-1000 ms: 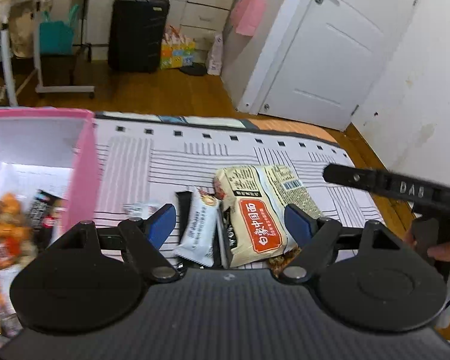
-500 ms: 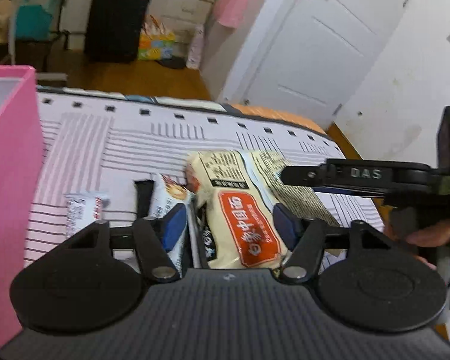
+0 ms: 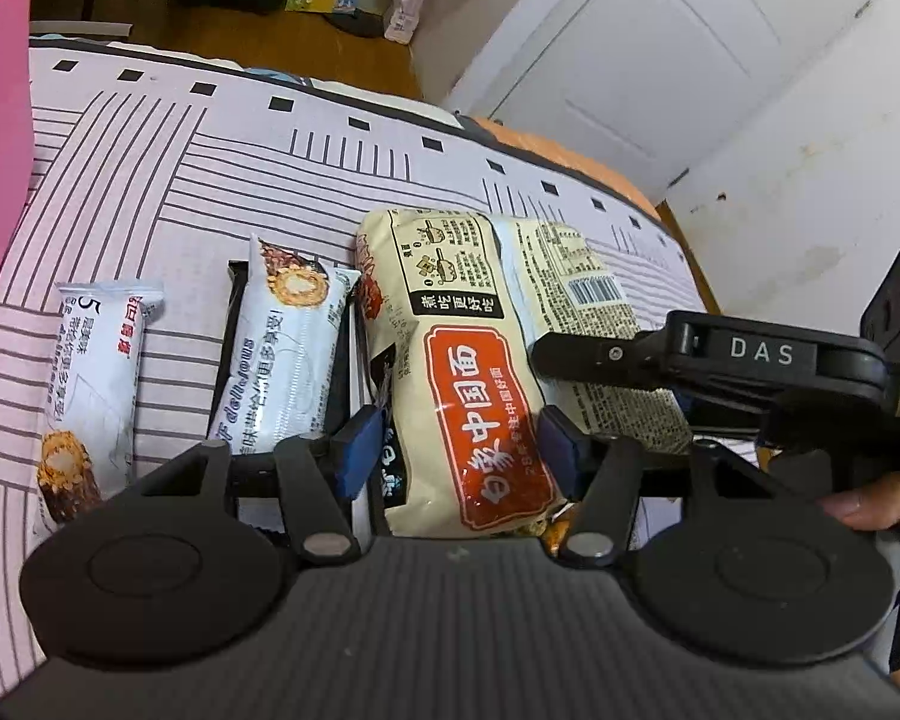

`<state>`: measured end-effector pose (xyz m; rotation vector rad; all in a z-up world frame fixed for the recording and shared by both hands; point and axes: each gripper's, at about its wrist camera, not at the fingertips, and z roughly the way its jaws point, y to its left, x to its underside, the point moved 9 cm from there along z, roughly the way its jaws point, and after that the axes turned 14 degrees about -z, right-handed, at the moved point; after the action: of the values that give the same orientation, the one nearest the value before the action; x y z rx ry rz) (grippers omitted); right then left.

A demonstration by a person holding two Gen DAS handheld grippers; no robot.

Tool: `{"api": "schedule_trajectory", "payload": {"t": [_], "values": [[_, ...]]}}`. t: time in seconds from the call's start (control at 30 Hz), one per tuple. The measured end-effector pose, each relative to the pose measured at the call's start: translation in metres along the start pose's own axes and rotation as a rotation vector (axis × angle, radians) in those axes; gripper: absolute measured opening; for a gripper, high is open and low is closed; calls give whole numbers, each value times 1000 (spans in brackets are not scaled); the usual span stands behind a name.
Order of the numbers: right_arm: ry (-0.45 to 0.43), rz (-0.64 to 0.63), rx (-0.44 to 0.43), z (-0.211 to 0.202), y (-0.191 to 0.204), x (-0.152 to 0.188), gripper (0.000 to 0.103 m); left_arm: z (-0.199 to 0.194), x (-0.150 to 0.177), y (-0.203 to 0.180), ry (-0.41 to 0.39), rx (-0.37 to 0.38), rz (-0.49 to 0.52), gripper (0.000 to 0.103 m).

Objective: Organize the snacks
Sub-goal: 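Close the right tool on the beige noodle pack with red label, then carry the noodle pack into the pink box and release it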

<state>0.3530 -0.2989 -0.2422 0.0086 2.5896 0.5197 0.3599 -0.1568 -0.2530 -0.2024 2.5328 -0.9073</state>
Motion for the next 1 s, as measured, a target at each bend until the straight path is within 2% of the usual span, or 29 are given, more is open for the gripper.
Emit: {"api": "schedule_trajectory", "payload": {"t": [0.17, 0.27, 0.43, 0.73, 0.83, 0.9, 1.0], "values": [[-2, -8, -26, -3, 1, 1, 56, 1, 8, -3, -18, -5, 48, 64], [-7, -58, -4, -7, 7, -1, 55, -1, 9, -2, 2, 25, 29, 63], [-12, -64, 3, -16, 8, -1, 55, -3, 11, -2, 17, 80, 3, 62], [-19, -117, 9, -40, 22, 6, 53, -17, 21, -12, 64, 100, 17, 62], [-11, -130, 7, -47, 33, 12, 52, -31, 27, -22, 52, 115, 29, 60], [-17, -141, 14, -52, 38, 14, 52, -39, 30, -28, 48, 96, 52, 60], [-26, -122, 10, -60, 43, 18, 50, -47, 32, -27, 61, 101, 36, 60]]}}
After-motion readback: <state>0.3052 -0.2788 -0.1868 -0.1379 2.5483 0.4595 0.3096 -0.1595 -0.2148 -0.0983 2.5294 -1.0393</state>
